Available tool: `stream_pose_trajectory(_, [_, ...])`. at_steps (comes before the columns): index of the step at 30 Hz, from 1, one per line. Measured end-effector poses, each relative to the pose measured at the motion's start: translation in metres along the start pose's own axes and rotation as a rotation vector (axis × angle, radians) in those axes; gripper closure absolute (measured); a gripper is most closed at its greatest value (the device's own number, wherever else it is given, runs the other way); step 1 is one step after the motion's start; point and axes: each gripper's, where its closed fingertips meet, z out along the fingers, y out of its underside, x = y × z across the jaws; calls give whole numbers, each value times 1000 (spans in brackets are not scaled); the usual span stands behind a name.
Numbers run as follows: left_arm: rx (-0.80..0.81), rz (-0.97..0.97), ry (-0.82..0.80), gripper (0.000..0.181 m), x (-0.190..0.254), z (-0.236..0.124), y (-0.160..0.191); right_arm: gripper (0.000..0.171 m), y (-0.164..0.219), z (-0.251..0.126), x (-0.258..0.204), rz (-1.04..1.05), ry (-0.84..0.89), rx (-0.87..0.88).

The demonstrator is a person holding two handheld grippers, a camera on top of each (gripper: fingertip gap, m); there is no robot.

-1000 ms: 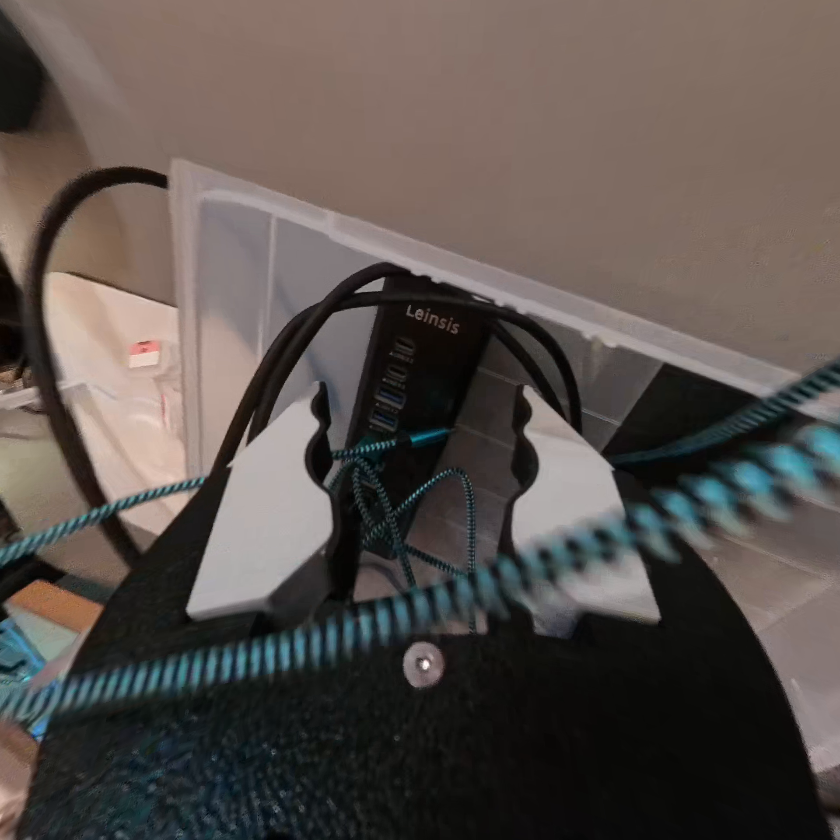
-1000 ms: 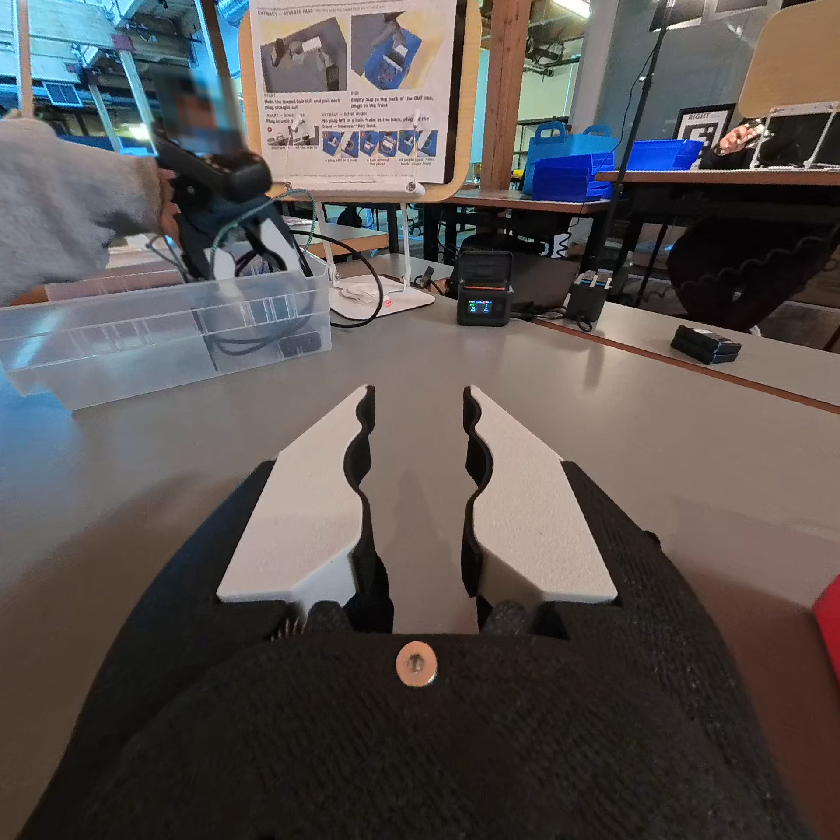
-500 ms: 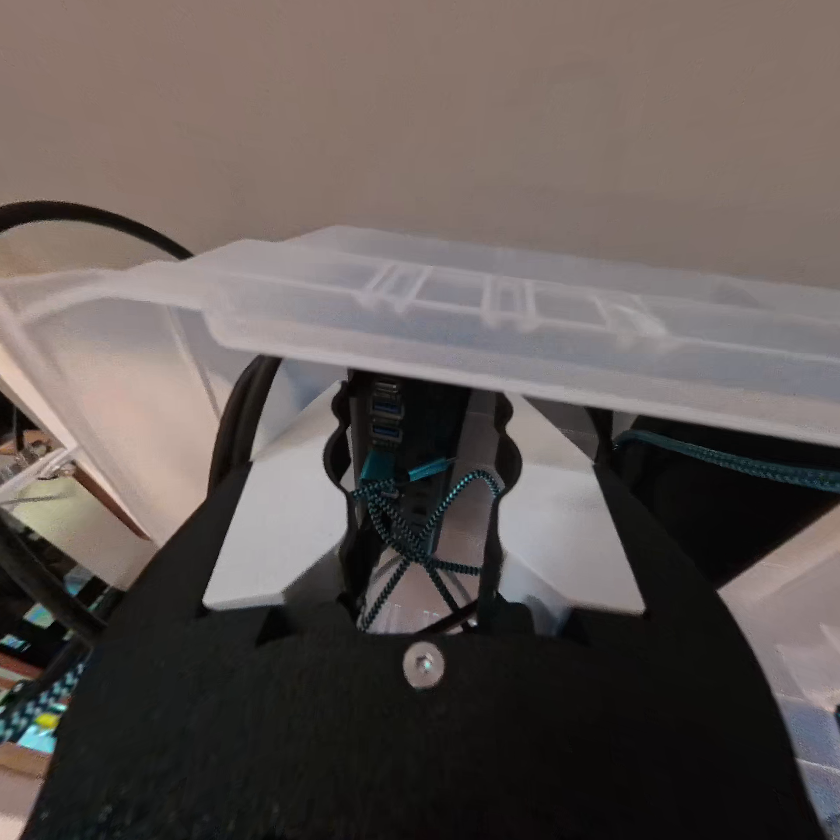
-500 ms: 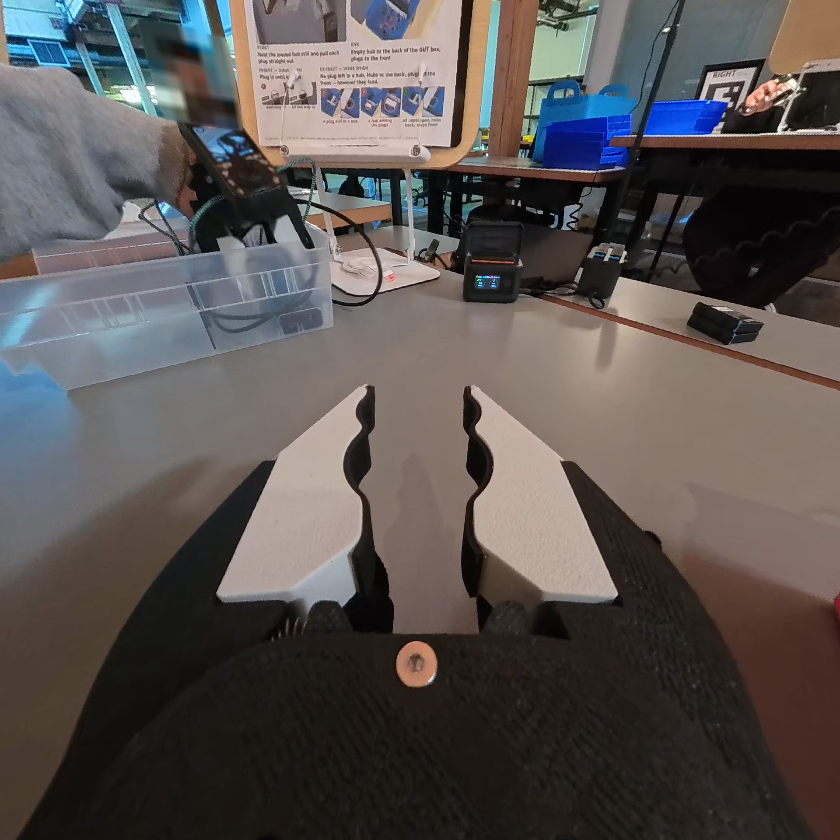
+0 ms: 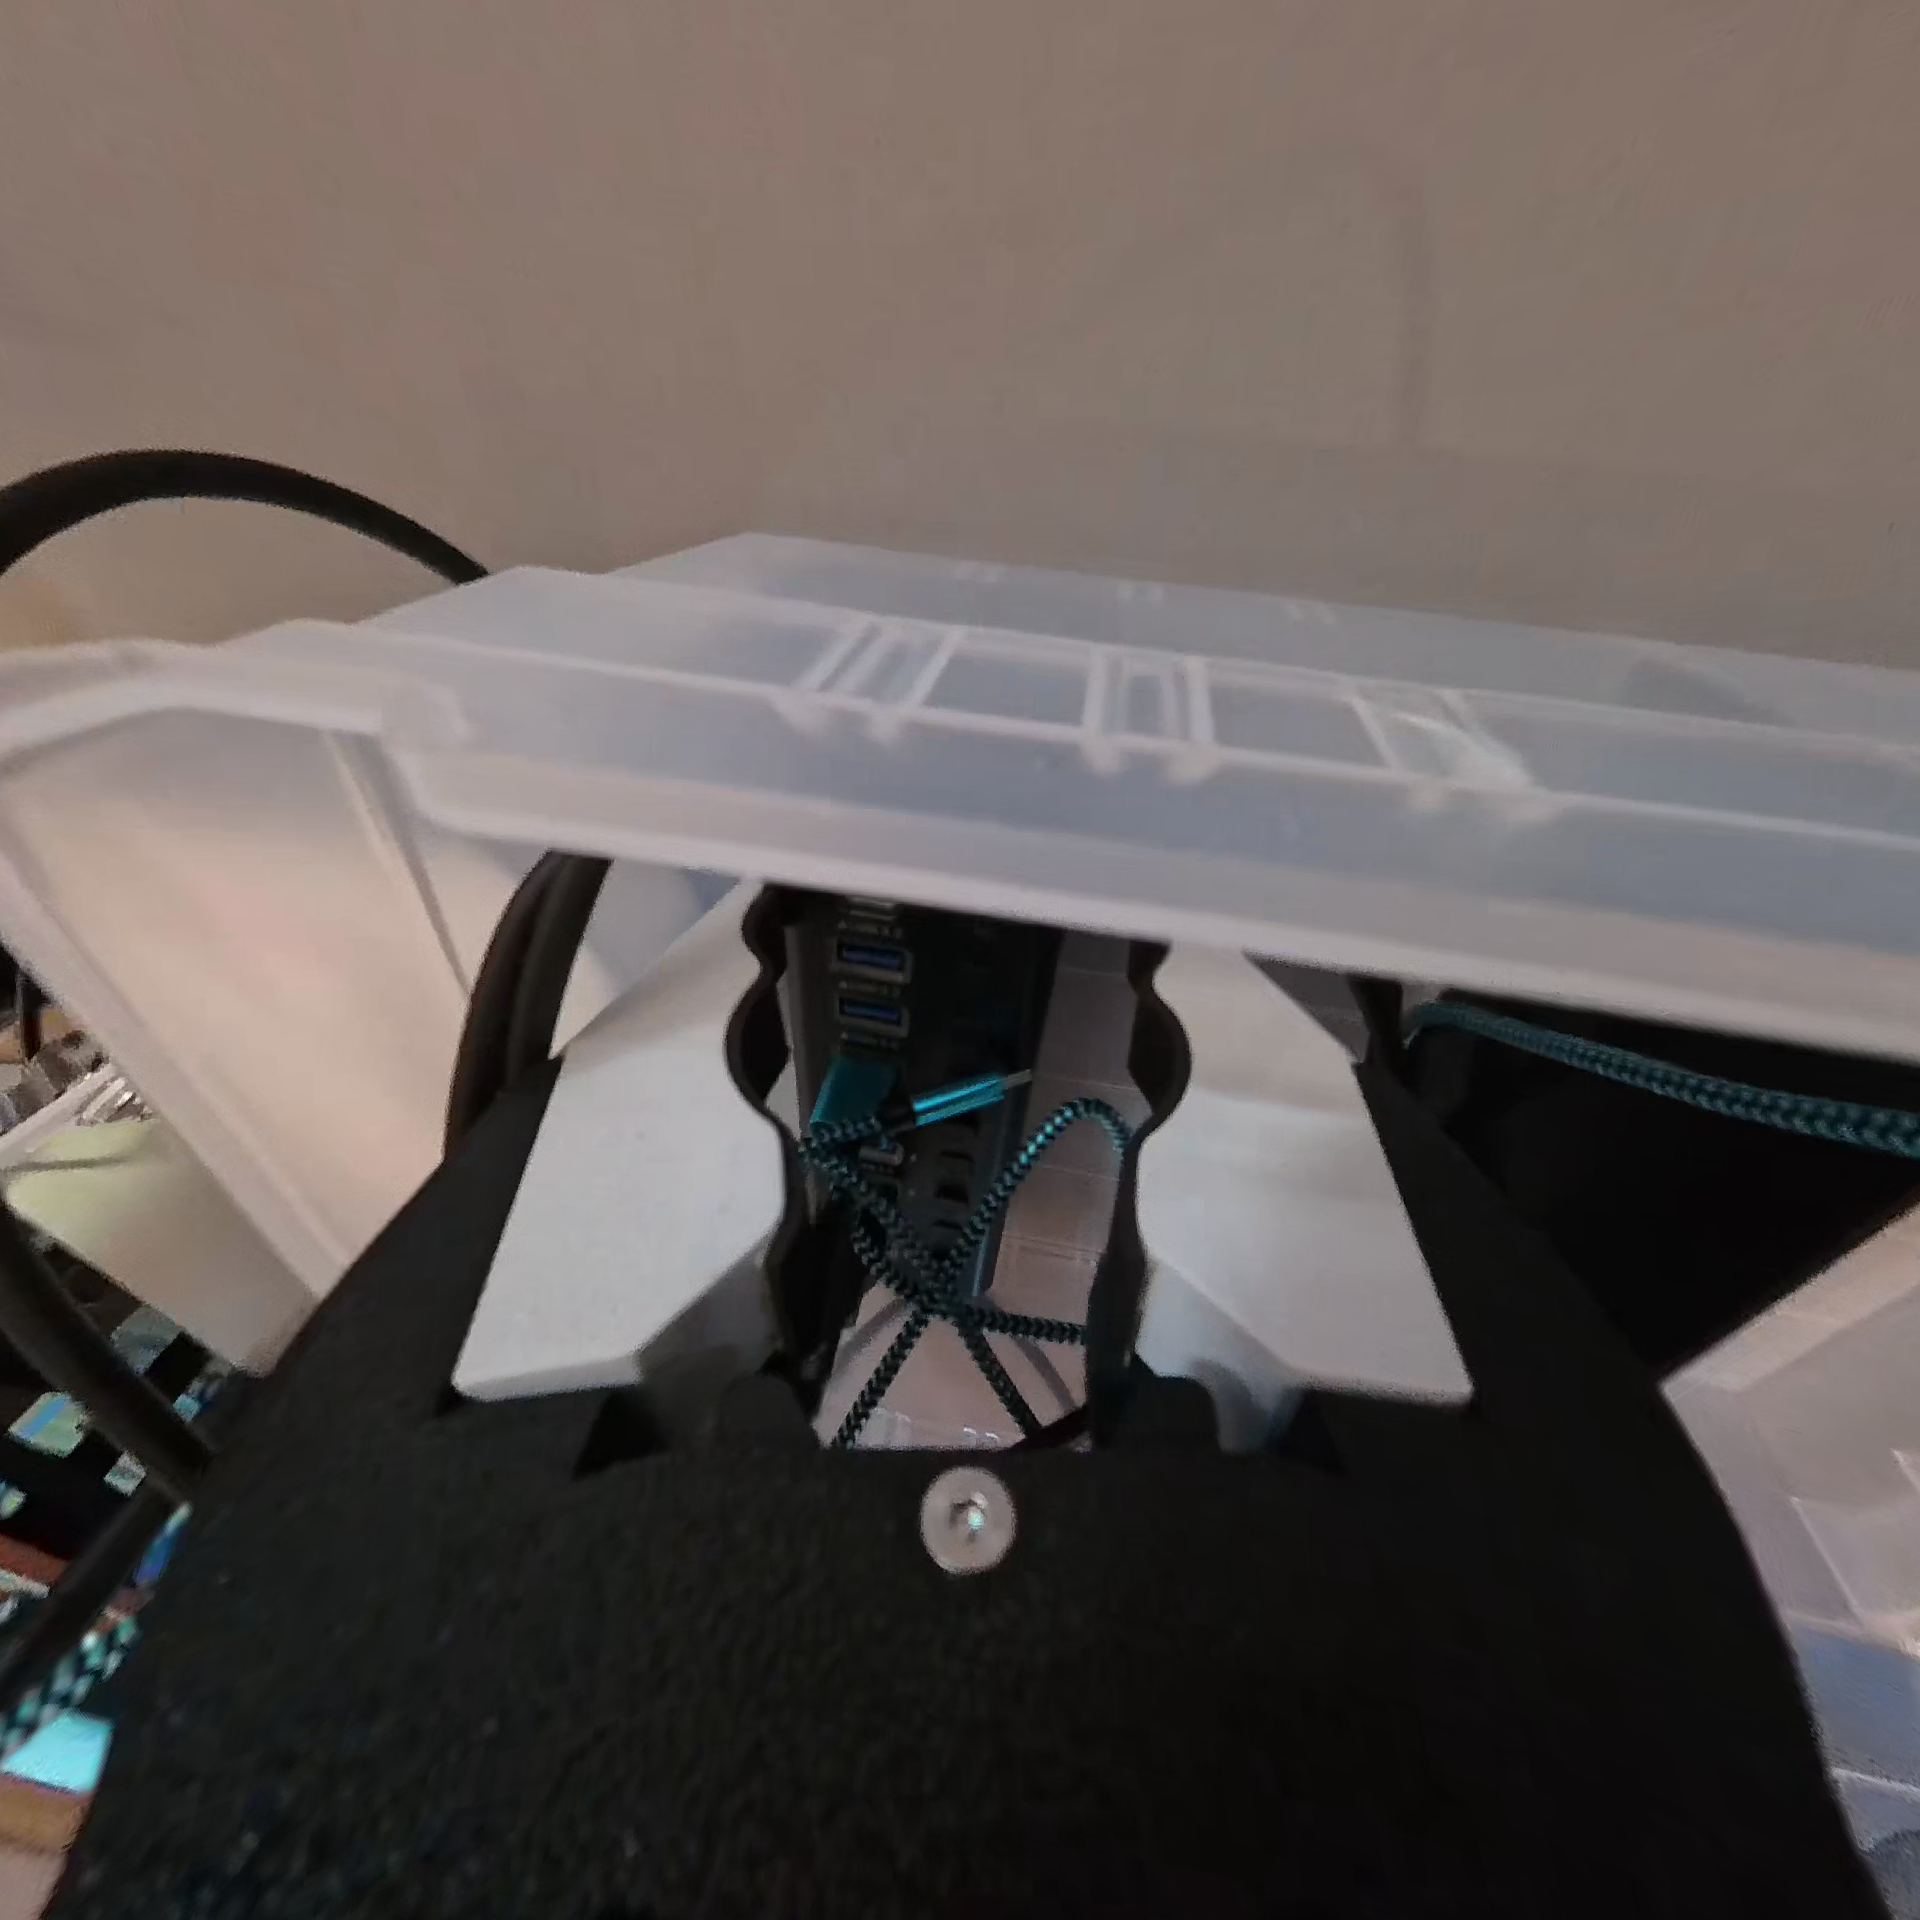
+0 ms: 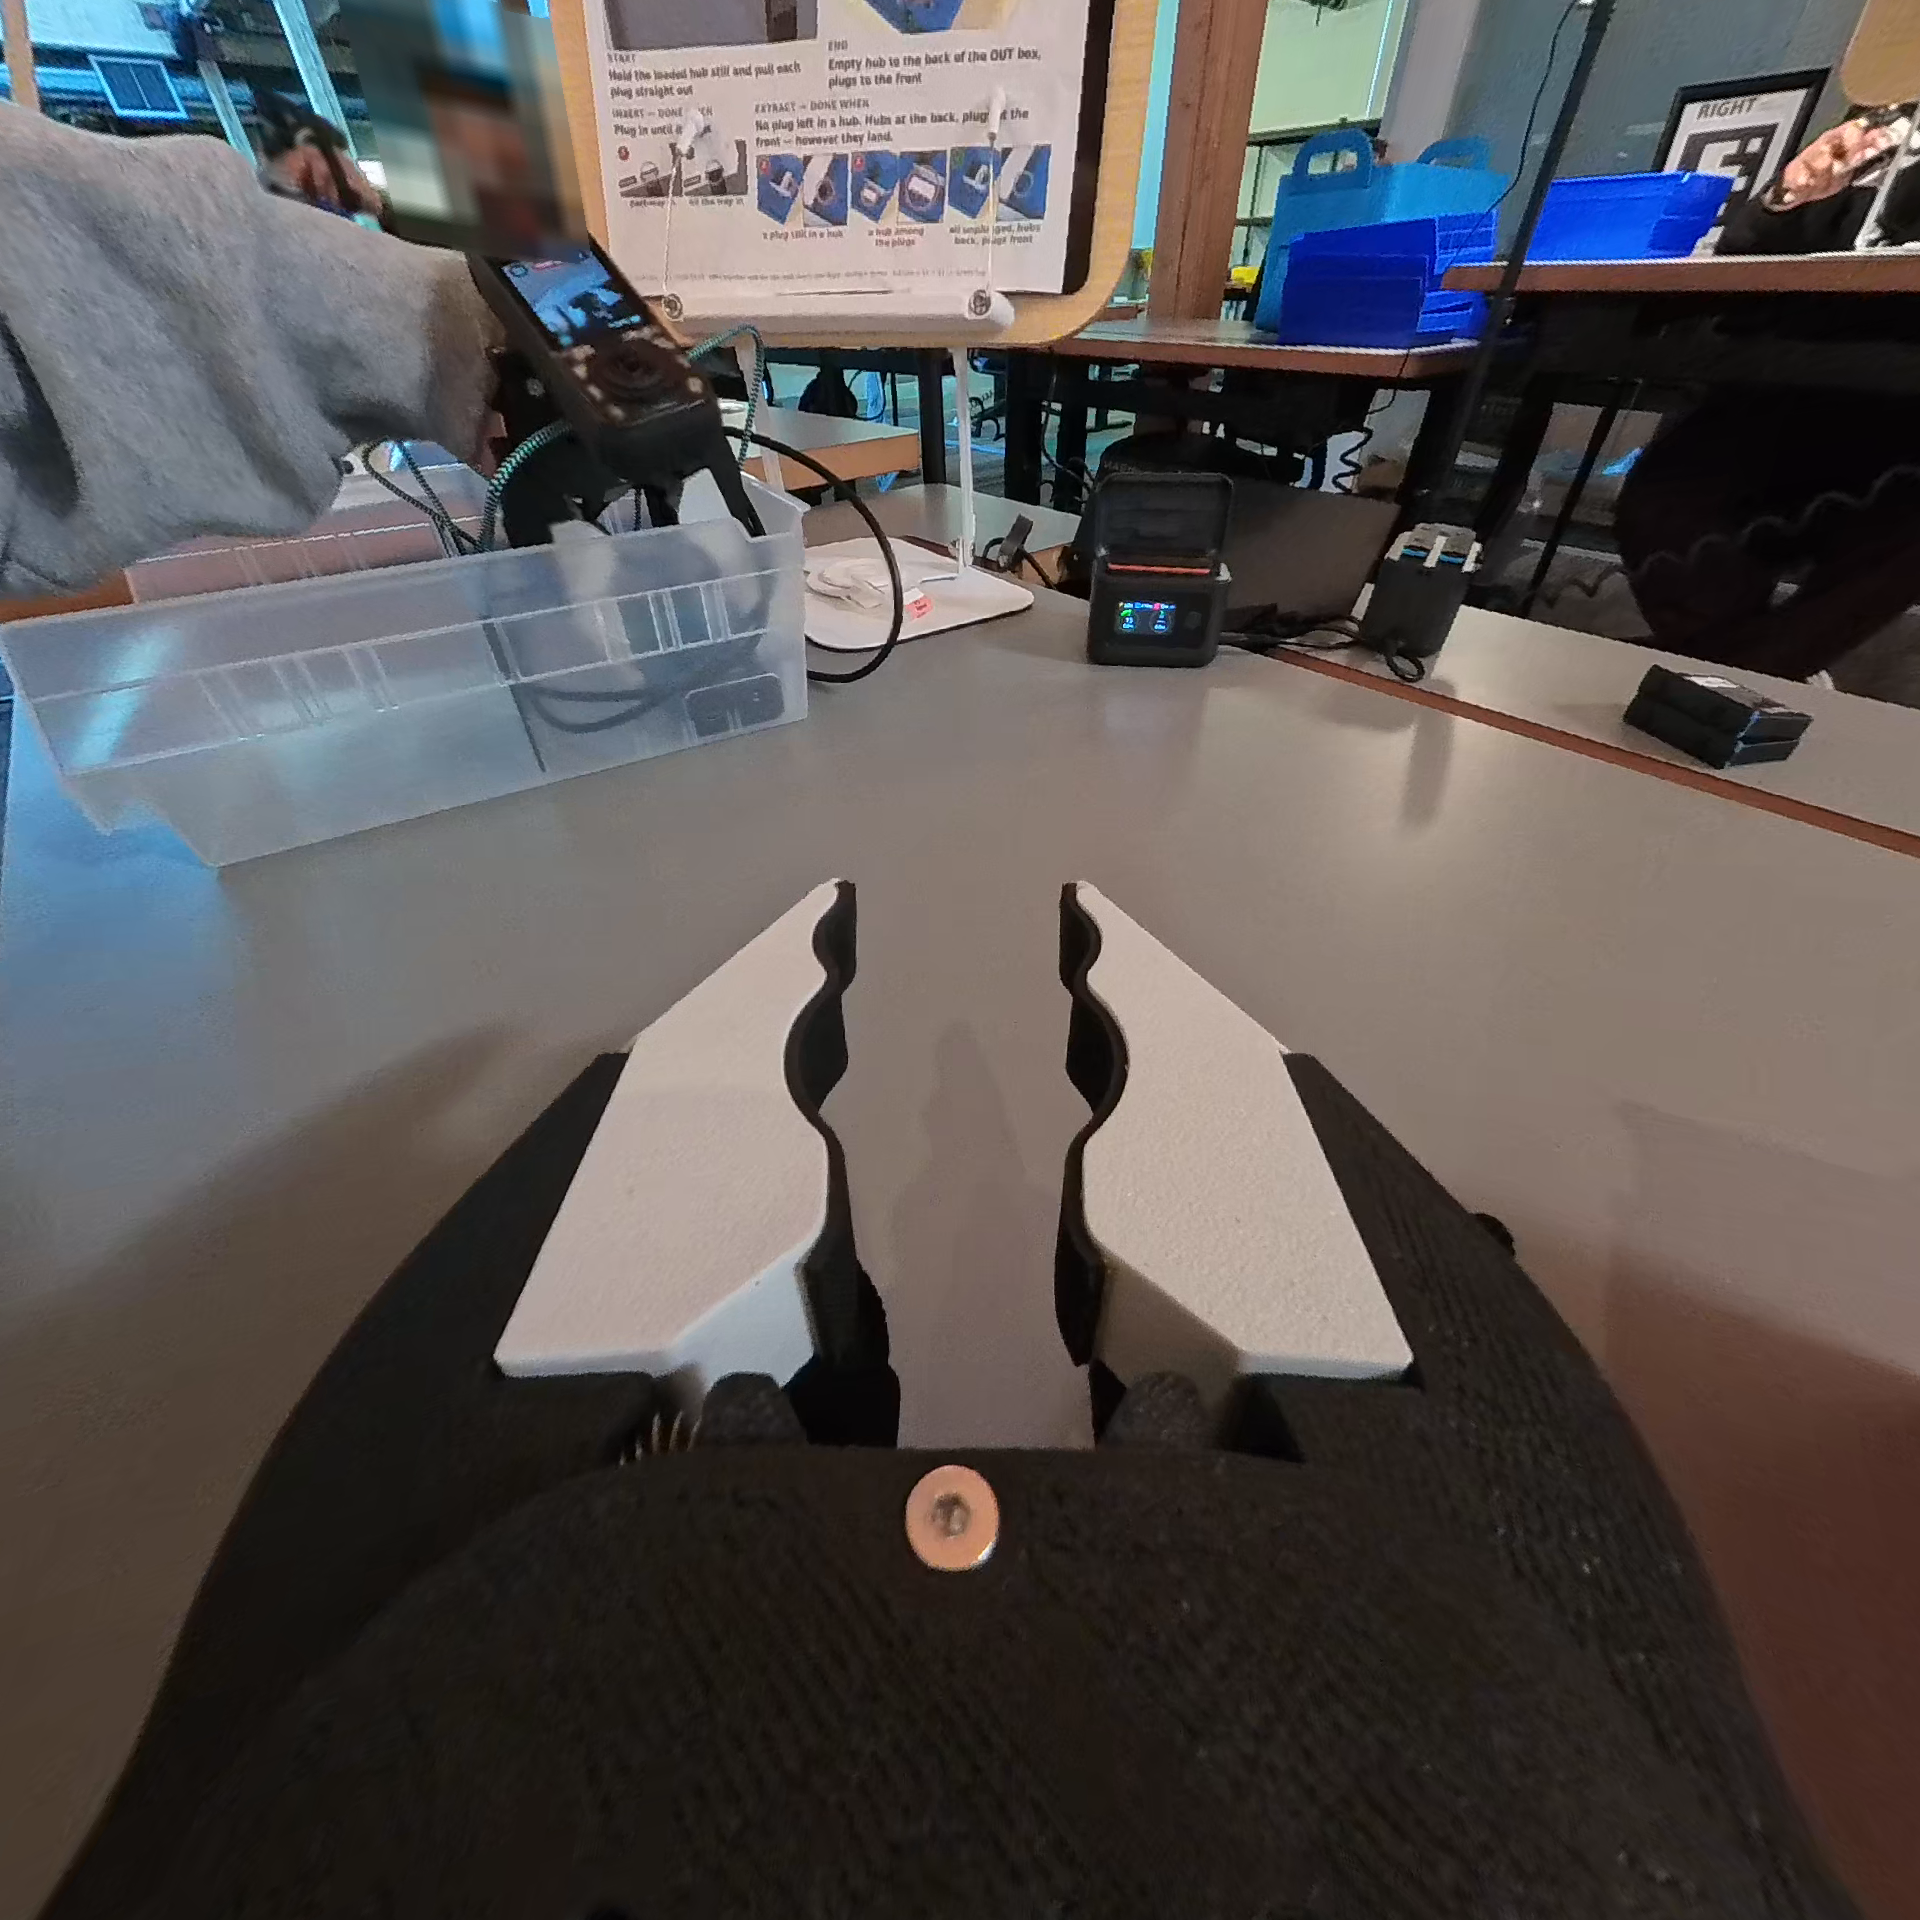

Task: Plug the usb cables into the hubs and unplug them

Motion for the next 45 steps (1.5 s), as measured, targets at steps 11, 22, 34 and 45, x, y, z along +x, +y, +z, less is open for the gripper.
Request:
stream_pose_trajectory(11, [-79, 56, -26, 129, 3, -3, 3, 133, 4, 2, -2, -3, -15, -24])
stream_pose_trajectory(22, [268, -175, -150, 130, -7, -65, -5, 133, 0, 1, -5, 6, -35, -12])
stream_pose_trajectory(34, [807, -345, -53, 130, 7, -109, -51, 133, 1, 2, -7, 7, -45, -17])
stream_pose_trajectory(45, [877, -382, 49, 127, 7, -108, -68, 133, 2, 2, -8, 11, -47, -22])
